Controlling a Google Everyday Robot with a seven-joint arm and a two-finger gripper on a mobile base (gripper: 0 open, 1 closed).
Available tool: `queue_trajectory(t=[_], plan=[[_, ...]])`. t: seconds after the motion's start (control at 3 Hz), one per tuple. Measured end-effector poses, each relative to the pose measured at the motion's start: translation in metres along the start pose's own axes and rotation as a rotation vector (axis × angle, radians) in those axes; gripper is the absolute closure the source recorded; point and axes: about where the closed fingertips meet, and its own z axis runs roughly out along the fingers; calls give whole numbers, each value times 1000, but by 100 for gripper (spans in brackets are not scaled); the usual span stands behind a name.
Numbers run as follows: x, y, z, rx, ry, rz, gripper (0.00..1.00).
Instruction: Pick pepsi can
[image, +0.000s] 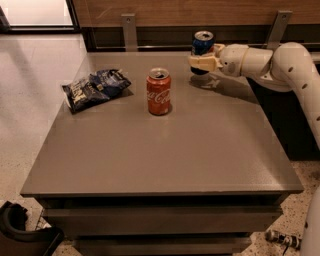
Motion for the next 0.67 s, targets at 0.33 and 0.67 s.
queue_trajectory(t=[0.33, 0.67], plan=[[-26, -3, -10, 20, 7, -39, 100], [-56, -4, -20, 36, 21, -92, 100]])
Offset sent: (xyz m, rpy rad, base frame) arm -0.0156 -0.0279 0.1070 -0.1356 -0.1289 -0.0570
